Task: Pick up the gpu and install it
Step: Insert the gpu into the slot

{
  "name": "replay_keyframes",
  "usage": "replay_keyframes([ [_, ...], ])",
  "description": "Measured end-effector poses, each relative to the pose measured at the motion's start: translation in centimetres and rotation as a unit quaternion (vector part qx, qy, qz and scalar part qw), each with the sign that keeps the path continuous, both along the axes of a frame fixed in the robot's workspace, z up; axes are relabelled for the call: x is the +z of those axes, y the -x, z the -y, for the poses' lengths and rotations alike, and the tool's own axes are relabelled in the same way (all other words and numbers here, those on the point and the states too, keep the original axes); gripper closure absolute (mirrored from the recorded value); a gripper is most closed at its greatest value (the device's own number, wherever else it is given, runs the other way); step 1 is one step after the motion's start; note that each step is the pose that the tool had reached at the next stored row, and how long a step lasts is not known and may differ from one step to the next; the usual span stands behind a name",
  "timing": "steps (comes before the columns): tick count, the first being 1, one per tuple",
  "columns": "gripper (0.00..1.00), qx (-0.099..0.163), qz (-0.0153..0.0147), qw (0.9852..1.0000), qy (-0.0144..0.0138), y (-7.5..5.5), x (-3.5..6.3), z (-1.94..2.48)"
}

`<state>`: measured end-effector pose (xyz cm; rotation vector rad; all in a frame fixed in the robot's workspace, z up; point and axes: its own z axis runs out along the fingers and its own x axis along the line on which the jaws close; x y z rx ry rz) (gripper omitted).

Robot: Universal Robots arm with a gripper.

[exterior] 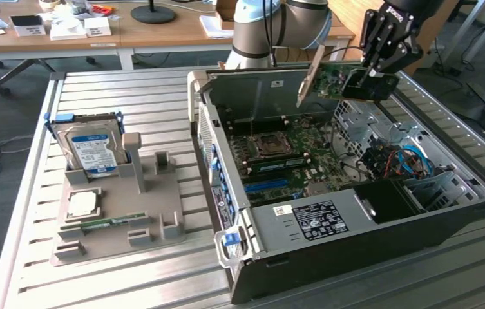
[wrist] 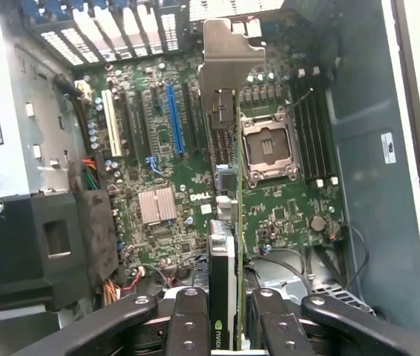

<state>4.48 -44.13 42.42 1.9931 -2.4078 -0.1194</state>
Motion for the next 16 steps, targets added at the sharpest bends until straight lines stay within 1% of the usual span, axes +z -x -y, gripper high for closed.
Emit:
replay_keyframes([
  [3, 0.73, 0.009, 0.0000, 1.0000, 0.0000, 0.00, 0.00, 0.00],
  [16, 0.73, 0.012, 0.0000, 0.9999, 0.0000, 0.00, 0.00, 0.00],
])
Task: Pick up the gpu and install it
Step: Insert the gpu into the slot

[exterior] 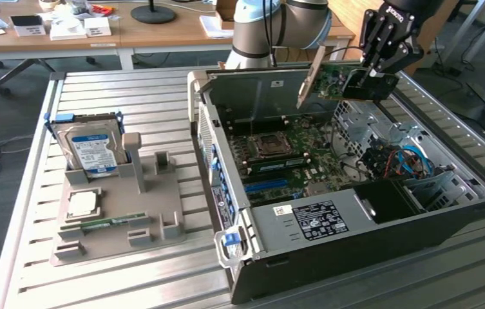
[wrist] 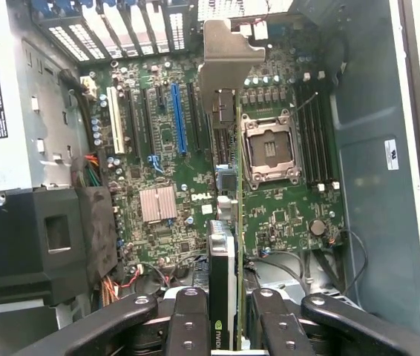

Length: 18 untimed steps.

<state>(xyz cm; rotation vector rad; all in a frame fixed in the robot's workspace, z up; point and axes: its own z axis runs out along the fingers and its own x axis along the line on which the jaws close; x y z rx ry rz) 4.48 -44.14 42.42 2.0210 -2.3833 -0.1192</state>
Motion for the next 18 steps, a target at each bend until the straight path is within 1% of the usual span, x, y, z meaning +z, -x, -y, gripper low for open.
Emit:
replay_keyframes([
  [18, 0.73, 0.032, 0.0000, 0.9995, 0.0000, 0.00, 0.00, 0.00],
])
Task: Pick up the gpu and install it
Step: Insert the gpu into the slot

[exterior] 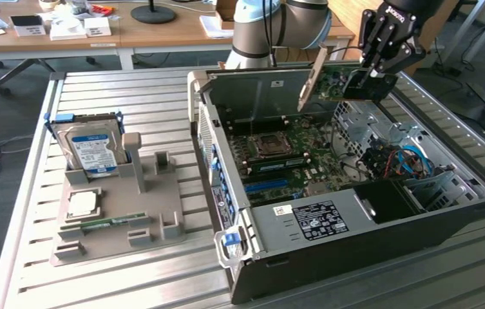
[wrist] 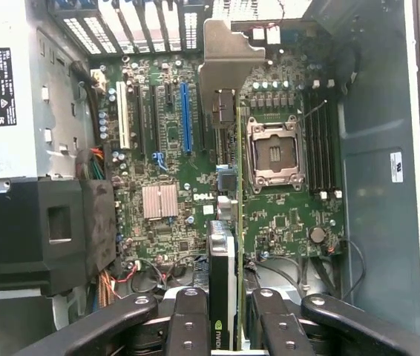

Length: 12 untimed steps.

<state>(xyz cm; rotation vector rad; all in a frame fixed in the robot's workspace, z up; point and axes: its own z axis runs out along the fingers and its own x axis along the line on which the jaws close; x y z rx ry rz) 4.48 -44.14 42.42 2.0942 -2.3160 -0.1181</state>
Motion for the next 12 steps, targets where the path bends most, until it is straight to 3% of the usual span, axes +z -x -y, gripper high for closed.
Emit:
replay_keyframes([
  [3, 0.73, 0.002, 0.0005, 1.0000, -0.0001, 0.05, -0.02, 0.00],
  [5, 0.73, 0.004, 0.0026, 1.0000, -0.0002, 0.19, -0.05, 0.00],
  [12, 0.73, 0.011, 0.0169, 0.9998, -0.0008, 0.65, -0.25, 0.00],
])
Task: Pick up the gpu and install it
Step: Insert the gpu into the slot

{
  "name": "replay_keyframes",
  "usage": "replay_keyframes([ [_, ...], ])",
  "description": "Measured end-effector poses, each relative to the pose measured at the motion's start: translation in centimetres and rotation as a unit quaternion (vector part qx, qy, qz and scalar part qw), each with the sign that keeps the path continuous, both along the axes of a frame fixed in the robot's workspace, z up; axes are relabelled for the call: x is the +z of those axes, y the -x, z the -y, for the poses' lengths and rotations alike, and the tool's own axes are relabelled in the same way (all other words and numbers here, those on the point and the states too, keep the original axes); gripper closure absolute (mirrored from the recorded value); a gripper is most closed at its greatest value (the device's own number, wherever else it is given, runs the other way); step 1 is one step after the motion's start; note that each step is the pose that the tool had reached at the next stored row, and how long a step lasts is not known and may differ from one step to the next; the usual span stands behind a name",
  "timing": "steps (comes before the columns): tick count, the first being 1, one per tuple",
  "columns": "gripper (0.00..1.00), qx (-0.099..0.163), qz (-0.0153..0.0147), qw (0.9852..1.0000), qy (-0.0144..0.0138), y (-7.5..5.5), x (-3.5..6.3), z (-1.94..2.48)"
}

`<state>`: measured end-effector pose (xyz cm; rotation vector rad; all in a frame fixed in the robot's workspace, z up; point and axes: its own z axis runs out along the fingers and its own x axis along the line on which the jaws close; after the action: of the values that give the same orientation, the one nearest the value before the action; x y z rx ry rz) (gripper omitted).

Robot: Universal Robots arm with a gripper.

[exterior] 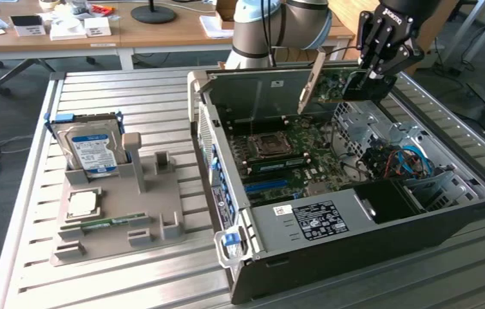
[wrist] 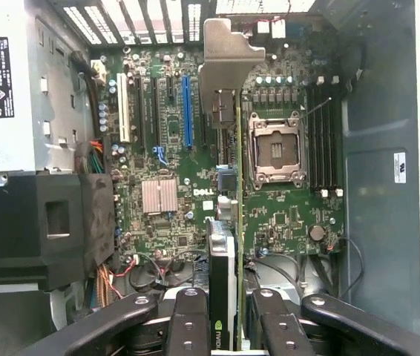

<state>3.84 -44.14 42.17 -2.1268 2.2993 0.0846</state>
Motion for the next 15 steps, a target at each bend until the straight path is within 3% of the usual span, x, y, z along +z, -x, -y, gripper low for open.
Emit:
replay_keyframes([
  [9, 0.73, 0.002, 0.0136, 0.9999, -0.0003, 0.93, -0.36, 0.00],
  [15, 0.73, 0.002, 0.0138, 0.9999, -0.0004, 0.95, -0.39, 0.00],
])
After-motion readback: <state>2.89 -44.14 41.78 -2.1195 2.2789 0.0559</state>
